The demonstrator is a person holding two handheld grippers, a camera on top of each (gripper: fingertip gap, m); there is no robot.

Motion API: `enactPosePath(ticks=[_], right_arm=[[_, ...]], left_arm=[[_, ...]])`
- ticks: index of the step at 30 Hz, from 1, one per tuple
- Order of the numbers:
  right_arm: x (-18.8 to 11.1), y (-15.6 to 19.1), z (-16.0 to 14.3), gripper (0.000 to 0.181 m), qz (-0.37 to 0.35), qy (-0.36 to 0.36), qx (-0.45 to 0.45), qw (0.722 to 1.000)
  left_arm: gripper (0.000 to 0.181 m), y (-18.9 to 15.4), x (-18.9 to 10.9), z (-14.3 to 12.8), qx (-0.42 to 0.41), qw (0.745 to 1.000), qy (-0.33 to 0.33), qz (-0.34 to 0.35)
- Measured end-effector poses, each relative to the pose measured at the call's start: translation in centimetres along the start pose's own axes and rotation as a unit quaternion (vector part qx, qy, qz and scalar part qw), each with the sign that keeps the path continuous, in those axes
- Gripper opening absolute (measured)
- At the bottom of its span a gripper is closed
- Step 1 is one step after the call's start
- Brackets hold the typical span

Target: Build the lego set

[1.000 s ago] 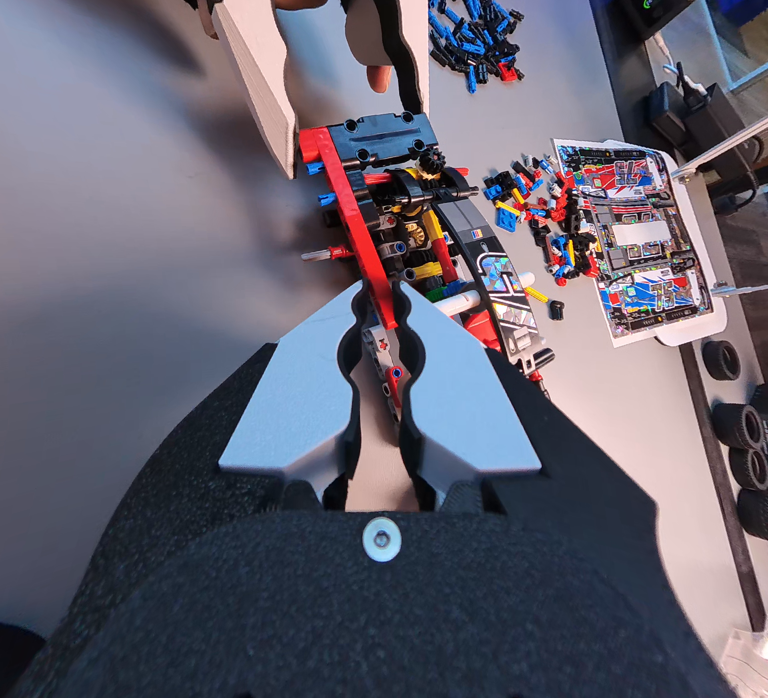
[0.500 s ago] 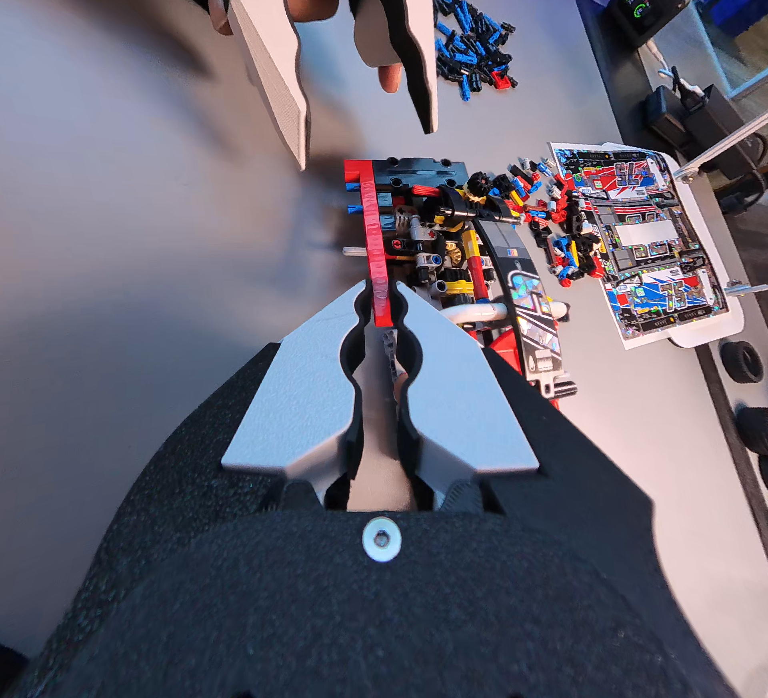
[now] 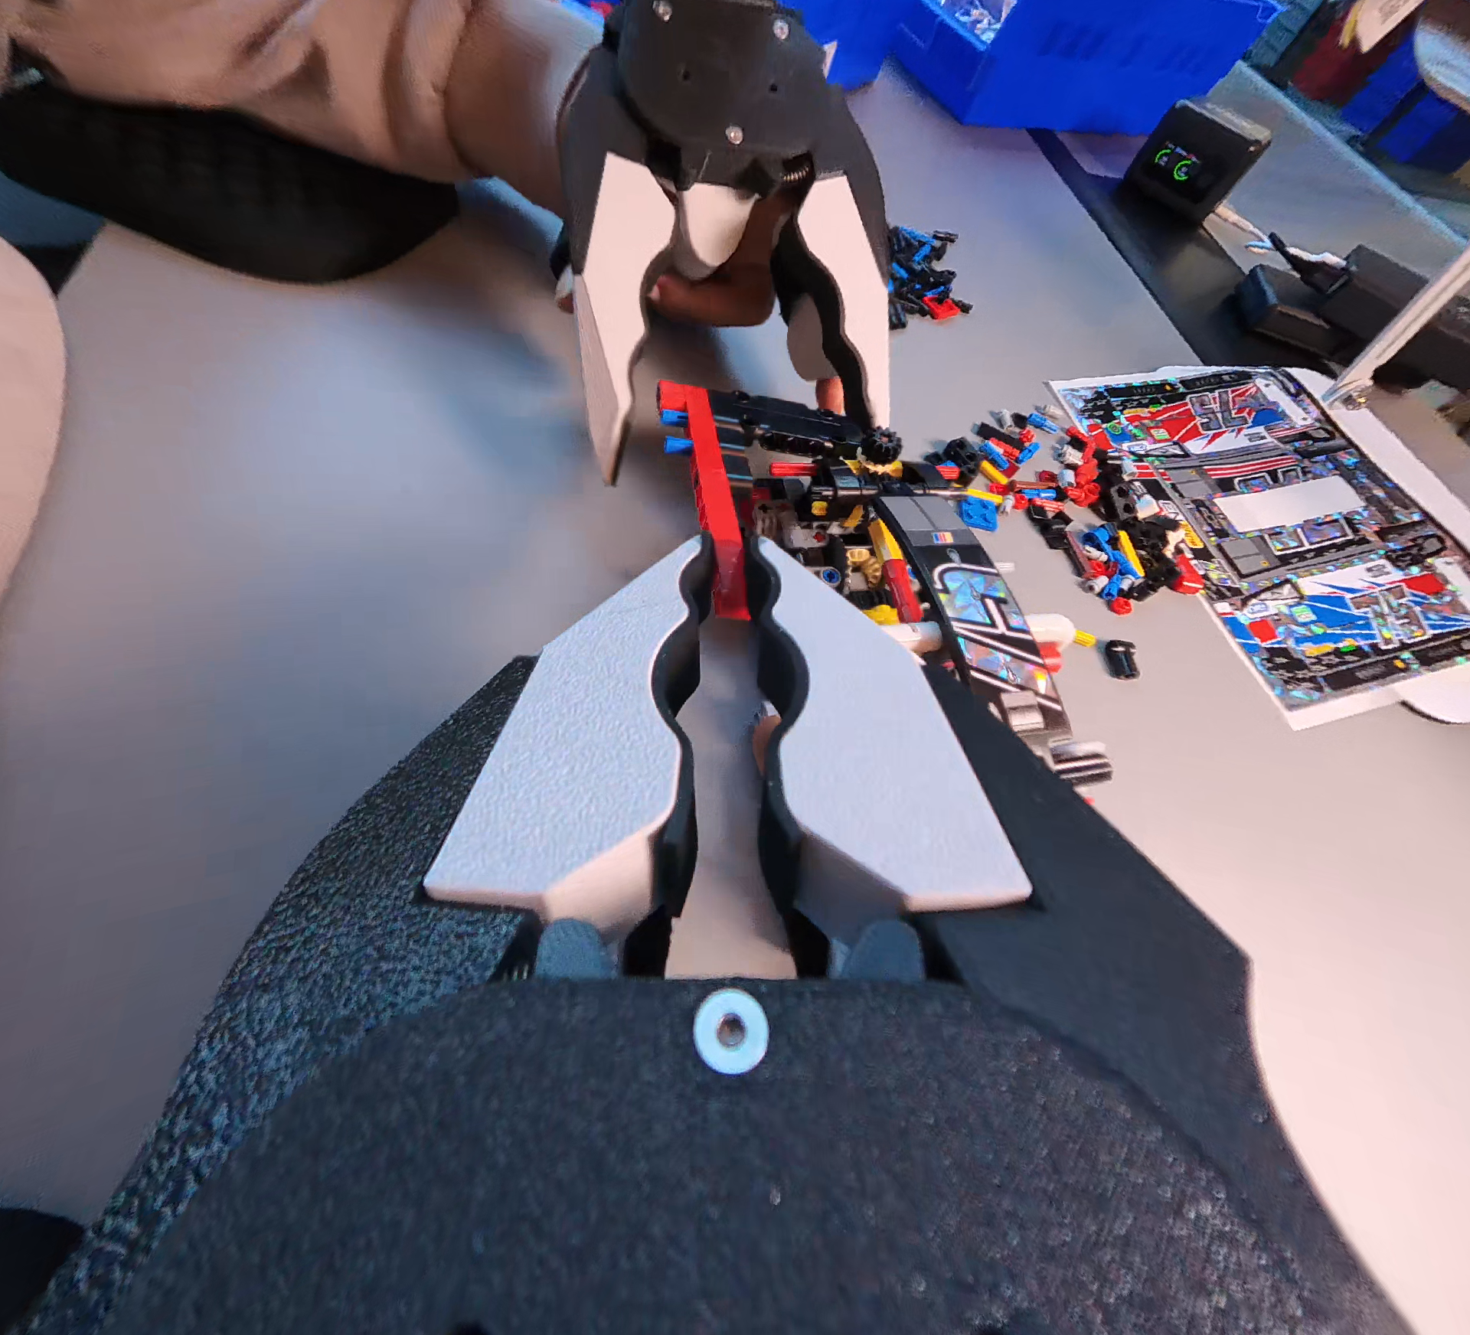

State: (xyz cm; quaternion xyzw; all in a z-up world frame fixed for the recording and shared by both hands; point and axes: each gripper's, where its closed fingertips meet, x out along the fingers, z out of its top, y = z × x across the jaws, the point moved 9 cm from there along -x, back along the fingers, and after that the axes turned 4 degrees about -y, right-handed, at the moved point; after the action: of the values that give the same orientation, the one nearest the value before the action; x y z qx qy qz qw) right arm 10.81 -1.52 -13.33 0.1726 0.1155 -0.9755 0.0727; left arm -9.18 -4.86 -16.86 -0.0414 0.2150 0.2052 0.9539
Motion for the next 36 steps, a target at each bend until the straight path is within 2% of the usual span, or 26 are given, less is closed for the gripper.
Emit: enactPosePath(ticks=[2,6,10,14,25,29,31,33,36], right_arm=[[-0.2,-0.2,-0.2,0.005,0.011,-0.016,0.025,0.999],[-0.1,-0.6,-0.7,0.005,0.017,-0.021,0.045,0.999],[0.2,-0.5,-1.2,0.005,0.012,0.005,0.037,0.999],[0.1,-0.4,-0.9,0.005,0.007,0.018,0.021,1.000],[0.1,-0.6,-1.1,0.007,-0.020,0.099,-0.001,0.995],[-1.3,-1.1,1.3,0.016,0.023,0.117,0.000,0.993],[-1.7,-2.4,3.5,0.016,0.008,0.103,-0.018,0.994],[-1.1,-4.3,4.9,0.019,-0.009,0.126,-0.040,0.991],[1.4,-7.0,4.7,0.032,0.015,0.191,-0.068,0.979]], left_arm=[[0.083,0.1,-0.2,0.4,-0.012,0.999,-0.033,0.005],[0.082,0.3,-0.7,0.4,-0.047,0.997,-0.055,-0.001],[0.082,0.2,-0.6,0.4,-0.038,0.998,-0.048,0.018],[0.082,-0.5,-0.6,0.4,0.016,0.998,-0.038,0.050],[0.082,-0.6,0.5,0.4,0.046,0.994,0.000,0.095],[0.082,-0.2,0.3,0.4,0.041,0.994,-0.006,0.098],[0.082,0.0,0.3,0.4,0.041,0.994,-0.010,0.100],[0.082,0.1,0.2,0.3,0.048,0.994,-0.007,0.102],[0.082,-0.3,0.0,0.5,0.068,0.993,-0.024,0.095]])
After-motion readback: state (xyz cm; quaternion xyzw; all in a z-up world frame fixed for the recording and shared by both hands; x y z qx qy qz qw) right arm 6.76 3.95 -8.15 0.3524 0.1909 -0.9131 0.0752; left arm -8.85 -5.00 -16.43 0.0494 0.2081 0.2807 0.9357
